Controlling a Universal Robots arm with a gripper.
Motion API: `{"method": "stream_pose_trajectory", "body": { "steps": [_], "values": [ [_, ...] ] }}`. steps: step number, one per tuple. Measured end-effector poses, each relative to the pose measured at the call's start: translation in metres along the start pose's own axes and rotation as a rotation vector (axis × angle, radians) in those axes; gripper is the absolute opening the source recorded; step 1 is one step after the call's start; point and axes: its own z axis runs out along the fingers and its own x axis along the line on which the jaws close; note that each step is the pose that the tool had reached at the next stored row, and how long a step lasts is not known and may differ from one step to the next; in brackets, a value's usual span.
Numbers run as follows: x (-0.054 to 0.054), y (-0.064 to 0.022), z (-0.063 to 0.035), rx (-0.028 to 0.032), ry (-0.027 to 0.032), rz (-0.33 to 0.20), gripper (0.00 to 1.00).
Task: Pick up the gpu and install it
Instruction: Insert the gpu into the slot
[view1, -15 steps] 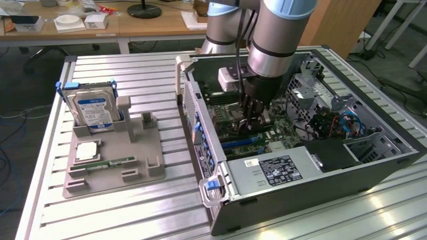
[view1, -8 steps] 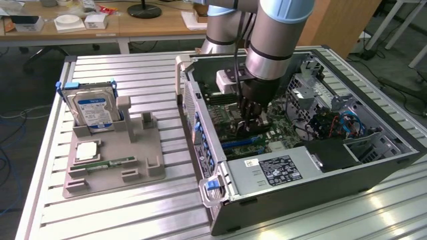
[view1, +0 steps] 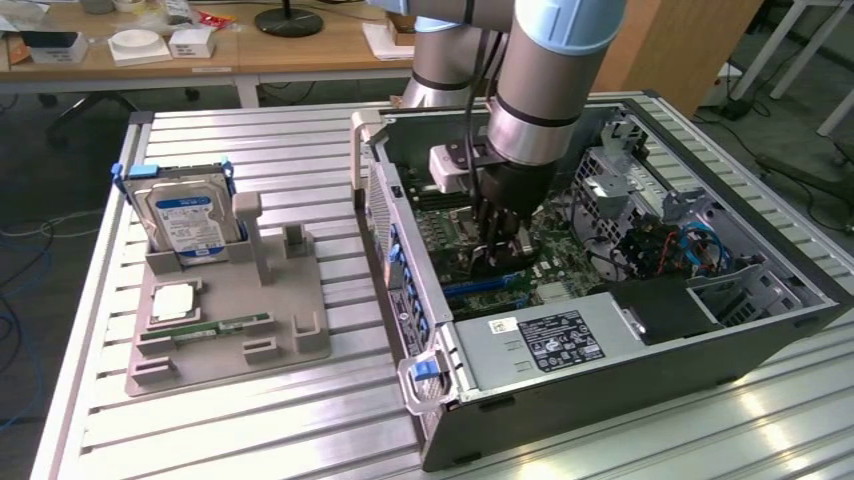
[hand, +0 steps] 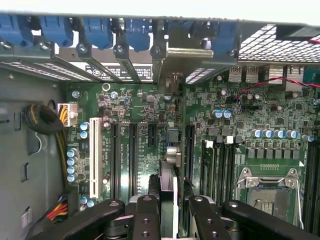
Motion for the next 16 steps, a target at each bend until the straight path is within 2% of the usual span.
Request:
{"method": "stream_pose_trajectory", "body": {
  "steps": [8,16],
  "values": [
    [0.0001,0.0005,0.0036,-0.0002,0.0002,0.0,0.27],
    [-0.001,0.0006,0.0038,0.0059,0.0001,0.0,0.27]
  ]
}}
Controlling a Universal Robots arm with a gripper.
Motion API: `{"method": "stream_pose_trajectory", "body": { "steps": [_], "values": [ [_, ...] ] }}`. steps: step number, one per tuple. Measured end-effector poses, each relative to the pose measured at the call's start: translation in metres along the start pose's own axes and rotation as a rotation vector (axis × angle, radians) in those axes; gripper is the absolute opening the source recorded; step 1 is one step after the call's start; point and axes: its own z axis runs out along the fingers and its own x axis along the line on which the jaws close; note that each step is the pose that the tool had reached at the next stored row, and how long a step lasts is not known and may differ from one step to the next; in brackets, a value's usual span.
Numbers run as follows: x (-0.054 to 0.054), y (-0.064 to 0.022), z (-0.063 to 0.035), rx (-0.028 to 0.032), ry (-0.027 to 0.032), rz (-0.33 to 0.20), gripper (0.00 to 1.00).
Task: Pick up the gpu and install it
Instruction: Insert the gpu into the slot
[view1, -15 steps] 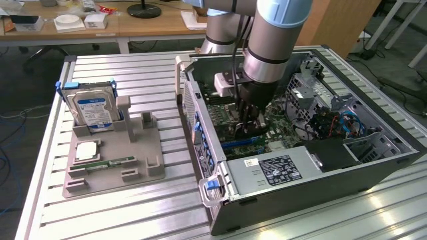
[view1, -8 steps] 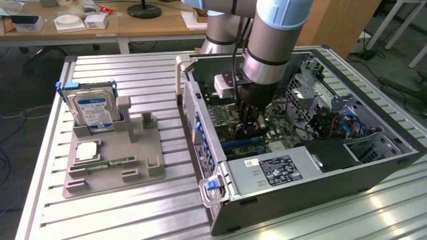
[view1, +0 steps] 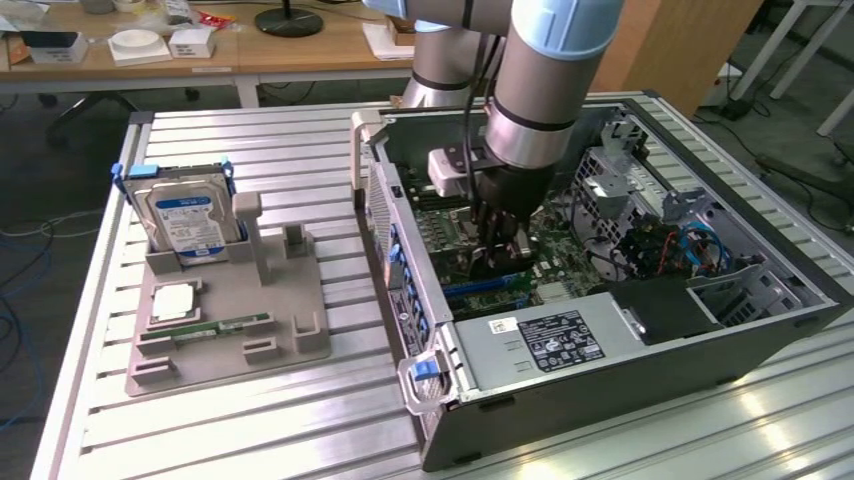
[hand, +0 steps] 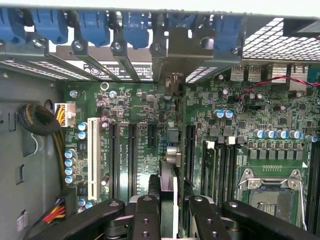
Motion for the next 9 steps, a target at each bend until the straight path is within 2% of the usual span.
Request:
{"method": "stream_pose_trajectory", "body": {
  "steps": [9],
  "values": [
    [-0.0008,0.0036,0.0011,0.0009,0.0,0.0,0.27]
  ]
}}
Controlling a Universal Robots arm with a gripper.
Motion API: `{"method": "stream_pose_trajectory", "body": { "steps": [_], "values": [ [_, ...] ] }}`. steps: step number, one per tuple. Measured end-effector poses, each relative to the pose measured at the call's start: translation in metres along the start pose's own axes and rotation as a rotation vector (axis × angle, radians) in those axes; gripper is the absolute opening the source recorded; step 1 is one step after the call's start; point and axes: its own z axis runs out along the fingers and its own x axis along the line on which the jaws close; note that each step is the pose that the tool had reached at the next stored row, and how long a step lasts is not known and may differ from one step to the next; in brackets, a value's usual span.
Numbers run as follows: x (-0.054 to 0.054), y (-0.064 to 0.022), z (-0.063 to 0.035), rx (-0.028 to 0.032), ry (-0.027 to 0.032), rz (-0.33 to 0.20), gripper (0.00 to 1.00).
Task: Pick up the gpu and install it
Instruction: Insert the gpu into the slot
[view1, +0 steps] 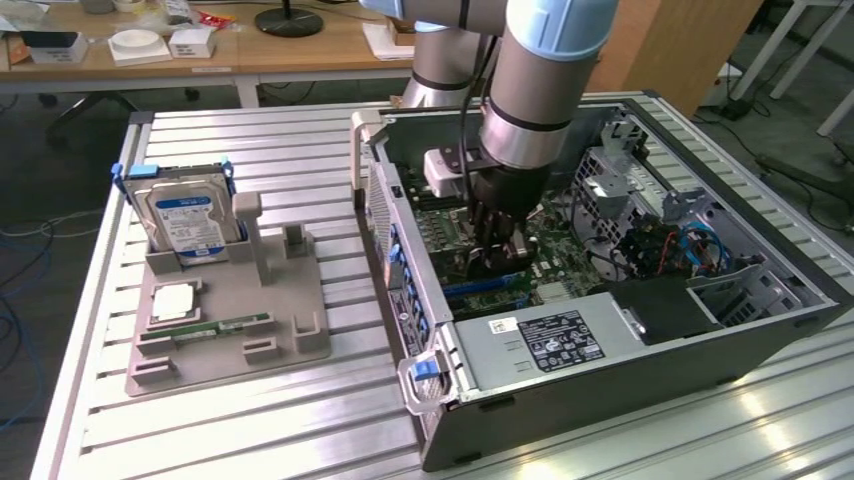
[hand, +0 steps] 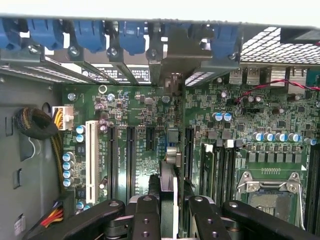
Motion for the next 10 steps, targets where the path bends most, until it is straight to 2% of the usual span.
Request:
{"method": "stream_pose_trajectory", "body": {
  "steps": [10],
  "values": [
    [0.0001,0.0002,0.0065,0.0,0.0,0.0,0.27]
  ]
}}
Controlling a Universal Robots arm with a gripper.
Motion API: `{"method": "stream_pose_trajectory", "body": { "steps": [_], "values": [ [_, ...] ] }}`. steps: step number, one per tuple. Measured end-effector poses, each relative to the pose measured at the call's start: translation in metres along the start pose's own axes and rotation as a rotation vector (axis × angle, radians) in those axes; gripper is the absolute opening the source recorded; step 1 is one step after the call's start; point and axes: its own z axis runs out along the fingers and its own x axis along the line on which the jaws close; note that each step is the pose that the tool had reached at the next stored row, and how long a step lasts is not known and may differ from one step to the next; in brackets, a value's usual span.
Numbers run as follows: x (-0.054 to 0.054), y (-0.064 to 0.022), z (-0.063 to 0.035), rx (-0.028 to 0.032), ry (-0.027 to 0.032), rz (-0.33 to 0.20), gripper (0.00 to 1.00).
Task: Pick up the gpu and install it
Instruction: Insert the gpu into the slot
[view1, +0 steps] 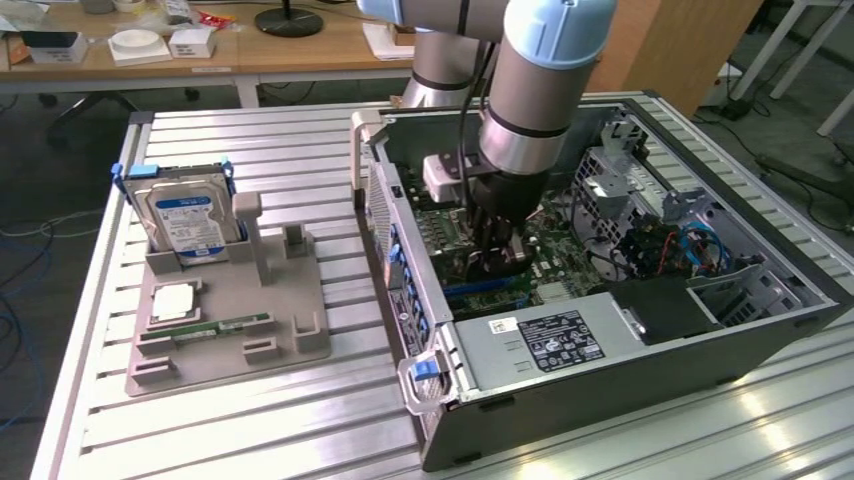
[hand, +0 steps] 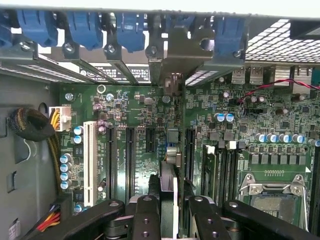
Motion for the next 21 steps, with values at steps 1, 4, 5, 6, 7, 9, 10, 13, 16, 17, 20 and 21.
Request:
{"method": "stream_pose_trajectory", "body": {
  "steps": [1,4,5,6,7,9,10,13,16,17,20,21],
  "values": [
    [0.0,0.0,0.0007,0.0,0.0,0.0,0.27],
    [0.0001,0.0001,0.0031,-0.0001,0.0,0.0,0.27],
    [0.0001,0.0001,0.0039,-0.0001,0.0001,0.0,0.27],
    [0.0001,0.0002,0.0043,-0.0002,0.0004,0.0,0.27],
    [0.0002,0.0002,0.0046,-0.0003,0.0006,0.0,0.27],
    [0.0002,0.0002,0.0047,-0.0003,0.0005,0.0,0.27],
    [0.0001,0.0002,0.0049,-0.0002,0.0003,0.0,0.27],
    [0.0001,0.0002,0.0049,-0.0001,0.0001,0.0,0.27],
    [0.0001,0.0002,0.0049,-0.0001,0.0001,0.0,0.27],
    [0.0001,0.0002,0.0049,-0.0001,0.0001,0.0,0.27],
    [0.0001,0.0002,0.005,-0.0001,0.0,0.0,0.27],
    [0.0001,0.0002,0.0049,-0.0001,0.0001,0.0,0.27]
  ]
}}
